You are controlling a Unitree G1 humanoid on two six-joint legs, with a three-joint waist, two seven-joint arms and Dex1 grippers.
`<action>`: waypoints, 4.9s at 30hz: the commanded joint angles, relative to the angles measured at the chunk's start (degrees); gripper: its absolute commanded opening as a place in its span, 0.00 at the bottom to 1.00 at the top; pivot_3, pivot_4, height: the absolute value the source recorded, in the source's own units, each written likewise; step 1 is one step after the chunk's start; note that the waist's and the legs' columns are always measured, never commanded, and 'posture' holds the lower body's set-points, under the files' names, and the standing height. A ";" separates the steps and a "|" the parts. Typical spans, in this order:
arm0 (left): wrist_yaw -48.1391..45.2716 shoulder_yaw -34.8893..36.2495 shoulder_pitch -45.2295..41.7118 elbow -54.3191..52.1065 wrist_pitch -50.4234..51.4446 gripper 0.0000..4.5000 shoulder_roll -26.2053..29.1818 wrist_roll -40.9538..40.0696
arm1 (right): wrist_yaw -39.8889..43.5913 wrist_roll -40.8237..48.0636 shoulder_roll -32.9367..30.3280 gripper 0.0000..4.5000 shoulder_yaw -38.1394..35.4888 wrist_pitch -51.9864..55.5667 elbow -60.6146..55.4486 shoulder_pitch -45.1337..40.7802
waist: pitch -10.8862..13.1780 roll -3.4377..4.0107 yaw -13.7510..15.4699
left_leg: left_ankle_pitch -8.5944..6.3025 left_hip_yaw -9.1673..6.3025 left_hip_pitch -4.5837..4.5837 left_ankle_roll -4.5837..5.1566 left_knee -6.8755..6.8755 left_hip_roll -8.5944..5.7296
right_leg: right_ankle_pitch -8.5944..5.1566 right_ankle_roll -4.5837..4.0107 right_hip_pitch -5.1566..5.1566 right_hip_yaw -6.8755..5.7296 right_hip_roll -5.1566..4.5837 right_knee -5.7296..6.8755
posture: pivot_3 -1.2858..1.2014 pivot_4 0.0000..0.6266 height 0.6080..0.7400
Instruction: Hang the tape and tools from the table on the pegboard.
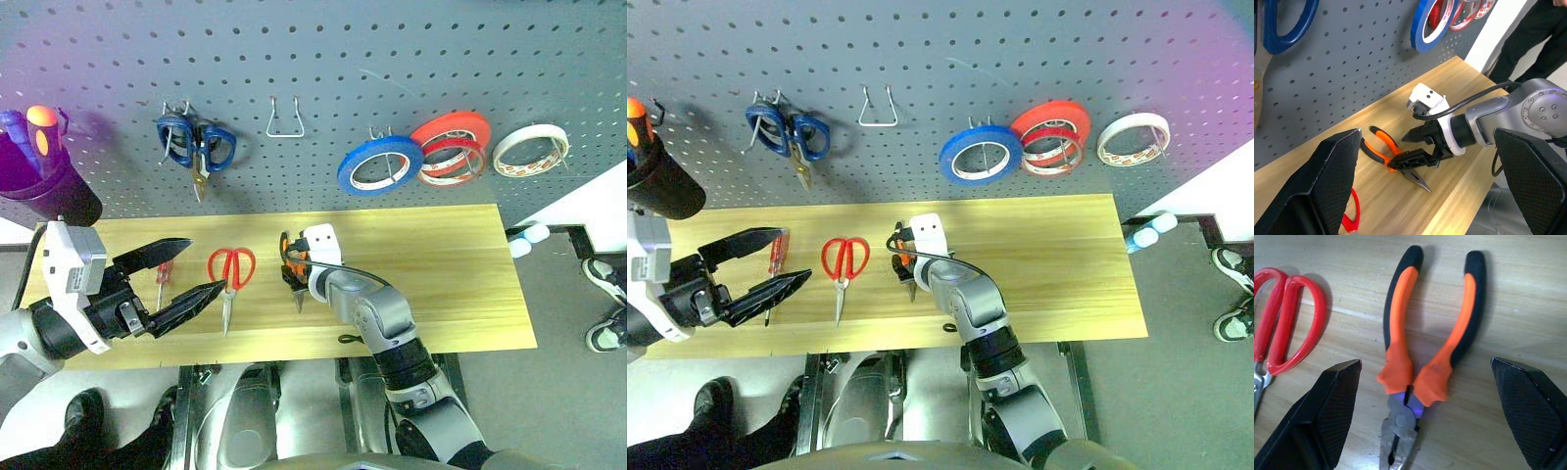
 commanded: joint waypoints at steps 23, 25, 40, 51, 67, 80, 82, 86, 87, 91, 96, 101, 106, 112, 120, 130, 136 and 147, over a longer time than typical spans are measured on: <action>-0.37 8.27 7.31 -4.75 -1.77 1.00 -1.36 -2.57 | -2.30 0.10 6.56 0.98 1.58 -3.61 2.43 -5.35 | 1.45 0.13 1.24 | 0.00 -0.10 -0.05 -0.01 -0.03 0.00 | -0.05 0.03 -0.06 -0.03 -0.02 -0.02 | 0.61 0.73 0.95; -0.62 8.45 7.87 -4.82 -1.98 1.00 -1.49 -2.41 | -2.68 -0.64 6.31 0.98 2.07 -3.77 2.91 -5.42 | 1.48 0.15 1.21 | 0.00 -0.11 -0.05 0.00 -0.04 0.00 | -0.05 0.04 -0.06 -0.03 -0.02 -0.02 | 0.61 0.73 0.95; -0.60 9.09 9.00 -4.50 -2.48 1.00 -1.31 -3.11 | -0.04 -7.39 2.89 0.45 8.97 -2.49 2.97 -4.09 | 1.98 0.24 1.25 | 0.00 -0.15 -0.06 -0.01 -0.09 0.01 | -0.12 0.09 -0.09 -0.03 -0.04 -0.04 | 0.61 0.75 0.95; 0.09 8.18 7.94 -3.69 -2.37 1.00 -1.14 -3.01 | 2.47 -6.80 2.70 0.45 5.35 -4.49 2.90 -3.77 | 2.00 0.27 1.27 | 0.00 -0.17 -0.06 -0.01 -0.09 0.01 | -0.23 0.17 -0.09 -0.03 -0.04 -0.04 | 0.61 0.74 0.95; 0.45 4.33 4.35 -2.16 -2.26 1.00 -0.62 -1.59 | 10.69 -5.57 -5.32 0.45 0.90 -2.09 -4.54 0.36 | 2.07 0.30 1.07 | 0.00 -0.11 -0.12 -0.01 -0.20 0.00 | -0.18 0.20 -0.10 -0.09 -0.02 -0.21 | 0.59 0.72 0.95; 1.07 3.80 2.19 -1.72 -1.60 1.00 0.39 -2.23 | 12.40 -7.66 -5.58 0.45 3.34 -3.87 -4.83 0.05 | 2.07 0.30 1.13 | 0.00 -0.10 -0.24 -0.02 -0.22 -0.01 | -0.09 0.09 -0.10 -0.17 -0.06 -0.39 | 0.59 0.70 0.95; 1.30 3.72 2.17 -1.72 -1.39 1.00 0.26 -2.53 | 11.74 -6.71 -4.25 0.45 1.20 -3.26 -4.39 0.13 | 2.07 0.30 1.15 | 0.00 -0.11 -0.26 -0.02 -0.25 -0.01 | -0.09 0.08 -0.10 -0.21 -0.06 -0.42 | 0.59 0.71 0.95; 1.62 3.73 1.81 -1.87 -1.19 1.00 0.56 -2.70 | 11.83 -5.04 -2.41 0.45 -2.51 -3.13 -4.51 -1.45 | 2.07 0.30 1.09 | 0.01 -0.12 -0.27 -0.03 -0.26 0.01 | -0.07 0.07 -0.10 -0.22 -0.04 -0.44 | 0.59 0.71 0.95; 1.66 3.66 1.66 -1.76 -1.07 1.00 0.66 -2.85 | 14.01 -4.01 -2.29 0.45 -2.19 -4.46 -4.97 -1.58 | 2.07 0.30 1.14 | 0.01 -0.13 -0.27 -0.03 -0.26 0.01 | -0.07 0.07 -0.10 -0.23 -0.04 -0.43 | 0.59 0.71 0.95; 1.90 3.45 1.31 -1.63 -0.89 1.00 0.84 -3.10 | 15.75 -0.29 0.19 0.53 -4.61 -4.58 -6.21 -1.67 | 2.08 0.31 1.14 | 0.01 -0.14 -0.27 -0.03 -0.26 0.01 | -0.07 0.07 -0.10 -0.25 -0.04 -0.44 | 0.59 0.71 0.95; 2.09 3.45 1.42 -1.55 -0.75 1.00 0.84 -3.15 | 15.84 -0.28 0.13 0.90 -3.84 -3.86 -6.72 -1.74 | 2.08 0.32 1.17 | 0.01 -0.14 -0.28 -0.03 -0.26 -0.01 | -0.07 0.07 -0.09 -0.26 -0.09 -0.45 | 0.59 0.71 0.95; 2.41 2.97 1.08 -1.70 -0.83 1.00 0.88 -3.04 | 18.10 -4.85 -3.82 0.99 4.57 -5.87 -7.90 -1.51 | 2.08 0.32 1.12 | 0.01 -0.16 -0.28 -0.03 -0.27 0.00 | -0.08 0.06 -0.10 -0.28 -0.06 -0.44 | 0.59 0.72 0.95; 2.32 2.89 1.23 -1.57 -0.83 1.00 0.89 -2.88 | 21.39 -6.50 -6.39 0.99 9.73 -8.31 -9.50 -1.21 | 2.08 0.32 1.14 | 0.01 -0.16 -0.28 -0.03 -0.26 -0.01 | -0.07 0.06 -0.10 -0.28 -0.06 -0.43 | 0.59 0.72 0.95; 2.75 2.64 1.14 -1.86 -0.82 1.00 0.74 -3.16 | 19.88 -12.22 -8.53 0.99 14.24 -10.43 -8.47 -1.70 | 2.08 0.32 1.19 | 0.02 -0.16 -0.28 -0.05 -0.25 -0.01 | -0.07 0.06 -0.09 -0.29 -0.08 -0.43 | 0.59 0.72 0.95; 2.26 2.94 1.25 -1.81 -1.01 1.00 0.98 -2.74 | 17.87 -18.00 -9.02 0.99 15.62 -8.14 -7.48 -2.31 | 2.08 0.31 1.18 | 0.07 -0.17 -0.28 -0.15 -0.25 -0.01 | -0.07 0.06 -0.09 -0.31 -0.08 -0.42 | 0.59 0.72 0.95; 2.22 2.94 1.52 -1.81 -1.12 1.00 0.69 -2.70 | 19.54 -18.07 -7.32 0.99 16.56 -2.32 -7.16 -2.25 | 2.08 0.32 1.21 | 0.05 -0.19 -0.28 -0.10 -0.25 -0.01 | -0.07 0.05 -0.09 -0.32 -0.09 -0.42 | 0.59 0.73 0.95; 2.62 2.83 1.63 -2.26 -1.15 1.00 0.46 -2.89 | 19.07 -18.81 -6.61 0.99 15.55 -1.73 -5.26 -3.19 | 2.08 0.32 1.19 | 0.05 -0.20 -0.28 -0.10 -0.25 -0.01 | -0.07 0.05 -0.09 -0.33 -0.08 -0.41 | 0.60 0.73 0.95; 3.08 3.22 2.19 -2.73 -1.03 1.00 0.53 -3.29 | 18.48 -19.65 -6.28 0.99 13.69 -3.96 -2.49 -4.47 | 2.09 0.32 1.20 | 0.05 -0.21 -0.28 -0.10 -0.25 -0.01 | -0.07 0.05 -0.09 -0.34 -0.08 -0.41 | 0.60 0.73 0.95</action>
